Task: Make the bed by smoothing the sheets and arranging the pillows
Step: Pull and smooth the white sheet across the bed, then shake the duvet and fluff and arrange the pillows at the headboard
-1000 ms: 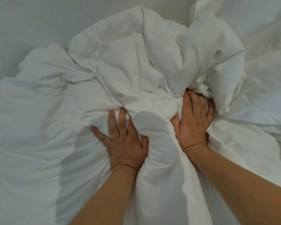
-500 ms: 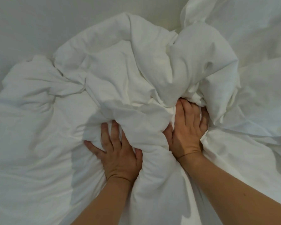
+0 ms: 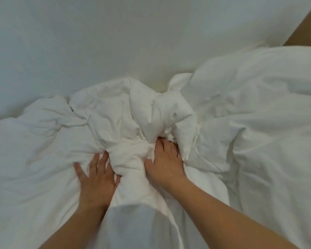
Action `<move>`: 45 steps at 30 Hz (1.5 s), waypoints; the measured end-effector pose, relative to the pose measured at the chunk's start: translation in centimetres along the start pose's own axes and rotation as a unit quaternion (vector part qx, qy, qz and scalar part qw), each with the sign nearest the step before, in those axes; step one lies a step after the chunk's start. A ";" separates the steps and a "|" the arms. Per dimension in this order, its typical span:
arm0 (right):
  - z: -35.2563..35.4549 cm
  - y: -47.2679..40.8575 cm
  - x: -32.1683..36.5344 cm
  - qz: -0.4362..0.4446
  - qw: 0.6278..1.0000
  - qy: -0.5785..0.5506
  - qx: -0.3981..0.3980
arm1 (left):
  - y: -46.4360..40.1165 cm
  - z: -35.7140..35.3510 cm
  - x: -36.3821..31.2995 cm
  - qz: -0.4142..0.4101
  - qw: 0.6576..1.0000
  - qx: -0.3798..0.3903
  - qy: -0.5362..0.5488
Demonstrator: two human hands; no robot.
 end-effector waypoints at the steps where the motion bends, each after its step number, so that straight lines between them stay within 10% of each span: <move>1: 1.4 -0.4 0.7 -0.004 0.994 -0.074 0.075 | -0.2 0.3 0.5 -0.005 1.000 0.023 -0.009; 4: 14.6 -1.2 0.9 0.009 0.982 -0.190 0.007 | -2.6 8.7 0.4 0.028 0.999 -0.027 0.002; 7: 28.1 -1.8 -1.2 0.068 0.970 -0.001 -0.234 | -5.2 19.8 -4.9 0.025 0.981 -0.166 0.099; 11: 34.8 -2.6 -13.0 -0.138 0.940 0.256 -0.179 | -9.7 27.9 -17.1 -0.108 0.930 -0.176 0.304; 14: 34.4 -1.0 -19.1 -0.171 0.943 0.241 -0.154 | -14.8 26.7 -23.3 -0.096 0.923 0.026 0.372; 19: 26.3 2.6 -22.1 0.086 0.930 0.188 -0.303 | -14.2 17.5 -30.3 -0.127 0.968 0.181 0.116; 33: 21.1 -1.2 -25.3 0.181 0.895 0.122 -0.390 | -15.3 12.8 -33.1 -0.144 0.981 0.115 -0.053; 38: 19.7 -0.4 -25.4 0.156 0.930 0.136 -0.304 | -11.0 11.4 -33.1 -0.157 0.976 0.122 -0.090; 45: 25.2 7.0 -19.2 0.061 0.990 0.122 0.023 | -0.8 19.3 -29.4 -0.196 0.930 0.293 0.105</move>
Point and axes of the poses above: each hand's wrist, its own y-axis away from the middle knuckle, its own z-axis out of the back of the hand, x = y × z, the point moved 7 cm from there along -y, towards the middle knuckle, and after that the axes turned 10 degrees about -y, right-handed, at the moved point
